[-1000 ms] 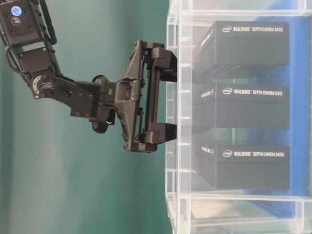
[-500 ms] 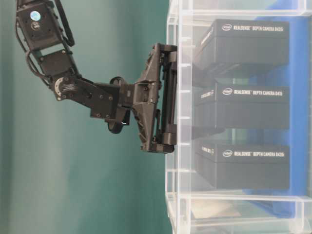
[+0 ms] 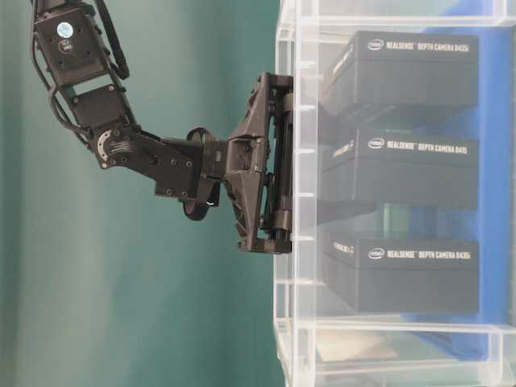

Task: Take out the box from the case.
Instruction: 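Lower the right gripper around the middle black box and close it, then lift the middle black box straight up out of the case with the right gripper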

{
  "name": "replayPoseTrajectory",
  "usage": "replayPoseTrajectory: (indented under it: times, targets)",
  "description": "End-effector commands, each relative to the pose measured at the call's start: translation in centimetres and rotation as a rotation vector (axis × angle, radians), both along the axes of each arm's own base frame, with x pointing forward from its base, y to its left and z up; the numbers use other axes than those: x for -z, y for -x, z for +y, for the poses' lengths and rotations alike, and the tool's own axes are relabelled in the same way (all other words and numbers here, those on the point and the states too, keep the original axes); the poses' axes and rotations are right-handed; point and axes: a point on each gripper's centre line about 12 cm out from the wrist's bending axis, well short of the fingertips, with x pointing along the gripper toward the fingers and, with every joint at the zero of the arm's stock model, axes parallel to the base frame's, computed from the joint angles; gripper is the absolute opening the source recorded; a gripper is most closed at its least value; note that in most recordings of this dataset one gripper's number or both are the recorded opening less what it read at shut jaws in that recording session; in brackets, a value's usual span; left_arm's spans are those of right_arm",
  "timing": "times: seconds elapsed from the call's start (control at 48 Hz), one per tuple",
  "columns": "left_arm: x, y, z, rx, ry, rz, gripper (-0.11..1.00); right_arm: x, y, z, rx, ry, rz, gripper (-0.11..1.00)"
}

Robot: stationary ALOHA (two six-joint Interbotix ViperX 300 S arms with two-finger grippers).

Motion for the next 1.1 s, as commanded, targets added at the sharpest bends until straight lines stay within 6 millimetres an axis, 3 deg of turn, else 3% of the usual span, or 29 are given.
replayPoseTrajectory:
  times: [0.0,0.438,1.084]
  targets:
    - [-0.3,0.0,0.0,-0.001,-0.006,-0.013,0.9,-1.5,-0.4,0.1,-0.004,0.012,-0.038,0.67]
    - [-0.3,0.0,0.0,0.0,-0.006,-0.013,0.9,-2.5,-0.6,0.2,0.003,0.011,-0.032,0.67]
    - [-0.4,0.1,-0.1,0.003,-0.008,-0.016,0.9,-11.7,-1.2,0.9,-0.017,0.01,-0.006,0.67]
